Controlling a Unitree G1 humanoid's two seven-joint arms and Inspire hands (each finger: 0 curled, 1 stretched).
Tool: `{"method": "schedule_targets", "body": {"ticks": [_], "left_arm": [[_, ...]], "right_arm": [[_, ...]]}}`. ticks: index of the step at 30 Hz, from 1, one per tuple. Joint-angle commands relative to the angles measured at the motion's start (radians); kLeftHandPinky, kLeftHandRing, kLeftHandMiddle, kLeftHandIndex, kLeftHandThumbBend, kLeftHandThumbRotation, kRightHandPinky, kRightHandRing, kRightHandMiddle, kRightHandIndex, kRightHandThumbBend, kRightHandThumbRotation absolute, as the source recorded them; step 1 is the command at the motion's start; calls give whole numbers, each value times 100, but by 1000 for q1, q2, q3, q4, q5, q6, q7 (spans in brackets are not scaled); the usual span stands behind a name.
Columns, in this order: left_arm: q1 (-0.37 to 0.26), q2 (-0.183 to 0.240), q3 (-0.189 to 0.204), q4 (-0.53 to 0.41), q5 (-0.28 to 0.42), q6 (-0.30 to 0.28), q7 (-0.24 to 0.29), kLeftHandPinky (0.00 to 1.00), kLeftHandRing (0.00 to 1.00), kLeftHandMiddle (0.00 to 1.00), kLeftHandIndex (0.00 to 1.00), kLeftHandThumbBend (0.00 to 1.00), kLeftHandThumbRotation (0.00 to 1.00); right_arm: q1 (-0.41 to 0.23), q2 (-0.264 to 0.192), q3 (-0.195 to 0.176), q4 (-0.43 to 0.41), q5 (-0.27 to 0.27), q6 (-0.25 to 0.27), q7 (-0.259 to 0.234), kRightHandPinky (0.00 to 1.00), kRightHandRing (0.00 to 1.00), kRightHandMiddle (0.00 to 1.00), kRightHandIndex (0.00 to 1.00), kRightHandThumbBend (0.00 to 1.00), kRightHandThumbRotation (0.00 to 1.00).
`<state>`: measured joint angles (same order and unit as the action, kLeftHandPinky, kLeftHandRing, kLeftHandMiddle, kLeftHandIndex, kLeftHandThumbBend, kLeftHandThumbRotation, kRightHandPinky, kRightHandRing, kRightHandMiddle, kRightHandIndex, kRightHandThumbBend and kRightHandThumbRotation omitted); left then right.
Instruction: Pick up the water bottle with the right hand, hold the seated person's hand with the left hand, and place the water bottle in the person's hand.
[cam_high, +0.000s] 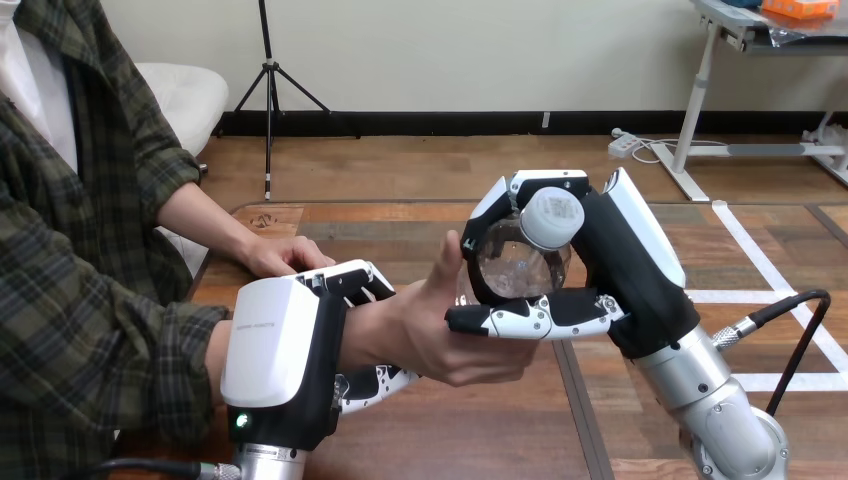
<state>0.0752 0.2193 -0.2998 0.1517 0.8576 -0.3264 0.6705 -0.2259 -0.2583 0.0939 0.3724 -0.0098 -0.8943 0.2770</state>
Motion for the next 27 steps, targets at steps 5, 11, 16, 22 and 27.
{"method": "schedule_targets", "body": {"ticks": [5,11,16,22,27], "left_arm": [[-66,-10,-21,-17,-2,-30,3,26,29,34,37,91,0],[-66,-10,-20,-17,-4,-33,3,26,29,34,37,91,0],[-65,-11,-19,-16,-5,-35,4,25,29,34,37,91,0],[-64,-13,-18,-17,-5,-32,5,25,29,34,37,91,0],[-67,-11,-17,-13,-3,-36,10,26,29,34,37,91,0]], "right_arm": [[-23,11,-6,-79,33,-1,8,30,34,38,38,71,0],[-17,10,-2,-88,43,3,17,29,33,38,38,71,0],[-14,12,-1,-91,53,4,27,30,34,38,38,71,0],[-11,17,1,-98,70,6,42,31,36,39,38,70,0],[-11,21,1,-103,76,8,51,32,36,39,38,70,0]]}}
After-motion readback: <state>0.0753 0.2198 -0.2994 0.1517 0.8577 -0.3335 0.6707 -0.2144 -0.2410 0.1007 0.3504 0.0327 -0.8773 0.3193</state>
